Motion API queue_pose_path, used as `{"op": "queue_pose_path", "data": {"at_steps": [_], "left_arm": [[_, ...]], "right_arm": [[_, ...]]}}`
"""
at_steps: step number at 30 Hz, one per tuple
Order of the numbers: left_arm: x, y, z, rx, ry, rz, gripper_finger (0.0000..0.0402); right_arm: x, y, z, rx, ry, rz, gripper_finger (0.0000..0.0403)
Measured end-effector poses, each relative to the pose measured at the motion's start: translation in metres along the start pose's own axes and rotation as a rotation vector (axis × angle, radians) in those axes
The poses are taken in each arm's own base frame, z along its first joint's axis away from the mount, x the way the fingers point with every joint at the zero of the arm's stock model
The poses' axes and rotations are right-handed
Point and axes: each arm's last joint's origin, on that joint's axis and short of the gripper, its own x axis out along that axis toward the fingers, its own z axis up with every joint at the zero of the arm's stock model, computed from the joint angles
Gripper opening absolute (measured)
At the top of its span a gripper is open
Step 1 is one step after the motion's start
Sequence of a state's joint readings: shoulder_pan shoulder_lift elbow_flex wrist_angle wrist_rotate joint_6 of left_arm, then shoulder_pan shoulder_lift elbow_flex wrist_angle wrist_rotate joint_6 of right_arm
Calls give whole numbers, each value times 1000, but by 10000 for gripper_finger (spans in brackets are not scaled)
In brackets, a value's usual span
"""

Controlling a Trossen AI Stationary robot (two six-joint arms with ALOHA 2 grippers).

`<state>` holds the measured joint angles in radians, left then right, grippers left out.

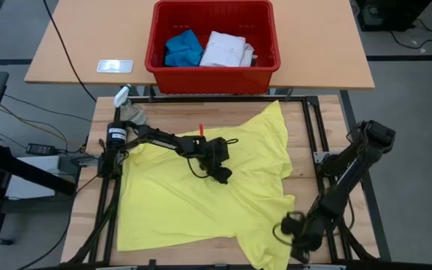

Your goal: Fold Laundry from Bin

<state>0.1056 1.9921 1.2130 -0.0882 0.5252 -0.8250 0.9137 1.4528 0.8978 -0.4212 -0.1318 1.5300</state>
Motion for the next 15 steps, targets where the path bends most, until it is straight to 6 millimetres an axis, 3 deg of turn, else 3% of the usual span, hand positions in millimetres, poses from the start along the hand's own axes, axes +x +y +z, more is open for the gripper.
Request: {"op": "queue_pose_path", "data": {"at_steps": [3,6,9,15], "left_arm": [[-10,-10,7,12,-53,-48,142],[-15,-14,12,27,-106,-70,142],[-18,-22,19,99,-160,-107,142],[-17,-25,25,137,-215,-100,142]], "right_arm": [[-19,-20,11,61,-163,-175,2],[-40,-44,21,233,-320,-377,7],[-55,-62,32,330,-371,-468,24],[-51,-98,48,456,-316,-469,87]]}}
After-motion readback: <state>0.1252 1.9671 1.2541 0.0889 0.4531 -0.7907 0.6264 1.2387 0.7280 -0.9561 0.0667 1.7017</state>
